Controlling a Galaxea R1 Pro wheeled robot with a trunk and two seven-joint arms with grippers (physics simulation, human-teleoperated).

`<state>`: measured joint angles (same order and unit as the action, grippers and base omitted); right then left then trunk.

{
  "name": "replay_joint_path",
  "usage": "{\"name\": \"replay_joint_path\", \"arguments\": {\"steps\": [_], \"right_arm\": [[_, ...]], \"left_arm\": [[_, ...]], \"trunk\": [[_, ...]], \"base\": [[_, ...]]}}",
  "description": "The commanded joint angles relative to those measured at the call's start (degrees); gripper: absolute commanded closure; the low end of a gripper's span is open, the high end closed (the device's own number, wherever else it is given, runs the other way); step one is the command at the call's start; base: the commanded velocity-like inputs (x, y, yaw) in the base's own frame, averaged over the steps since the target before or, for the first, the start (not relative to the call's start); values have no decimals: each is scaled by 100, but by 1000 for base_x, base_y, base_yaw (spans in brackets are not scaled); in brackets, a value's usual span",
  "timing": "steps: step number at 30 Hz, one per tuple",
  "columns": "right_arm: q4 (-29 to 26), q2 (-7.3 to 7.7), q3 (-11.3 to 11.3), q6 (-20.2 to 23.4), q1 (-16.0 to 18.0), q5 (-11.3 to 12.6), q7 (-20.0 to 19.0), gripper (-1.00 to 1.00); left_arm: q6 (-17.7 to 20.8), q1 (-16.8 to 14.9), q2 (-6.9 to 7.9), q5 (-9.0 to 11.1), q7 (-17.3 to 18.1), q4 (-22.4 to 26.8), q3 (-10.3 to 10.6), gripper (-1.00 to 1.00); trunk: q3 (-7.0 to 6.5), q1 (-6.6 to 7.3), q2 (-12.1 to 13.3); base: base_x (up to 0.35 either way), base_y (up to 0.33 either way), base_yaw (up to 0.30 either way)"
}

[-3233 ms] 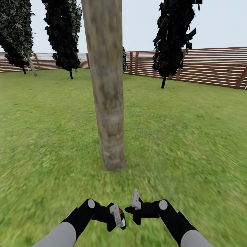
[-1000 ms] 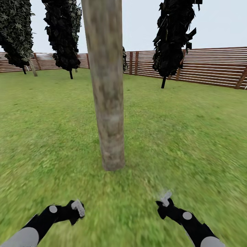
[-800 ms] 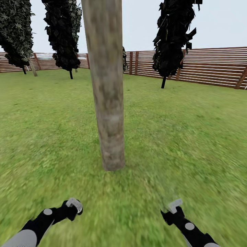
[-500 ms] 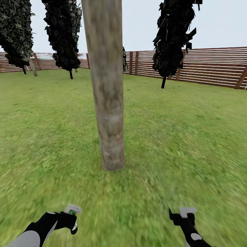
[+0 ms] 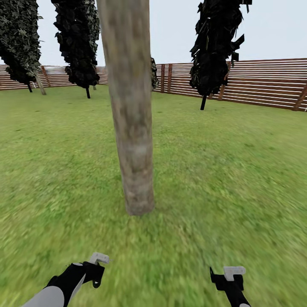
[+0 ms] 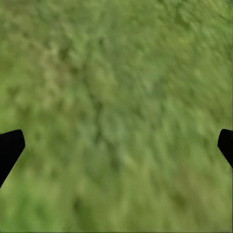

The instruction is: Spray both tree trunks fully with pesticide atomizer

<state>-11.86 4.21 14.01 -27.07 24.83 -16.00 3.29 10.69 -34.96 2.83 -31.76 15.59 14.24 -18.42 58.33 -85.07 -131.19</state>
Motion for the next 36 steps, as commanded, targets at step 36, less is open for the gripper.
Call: {"name": "replay_joint_path", "arguments": {"steps": [36], "right_arm": [[171, 1, 38, -18, 0, -35, 49, -100]], "left_arm": [[1164, -579, -465, 300, -364, 1012, -28, 100]], "trunk": [[-4, -2, -2]], "base": [[125, -64, -18]]}}
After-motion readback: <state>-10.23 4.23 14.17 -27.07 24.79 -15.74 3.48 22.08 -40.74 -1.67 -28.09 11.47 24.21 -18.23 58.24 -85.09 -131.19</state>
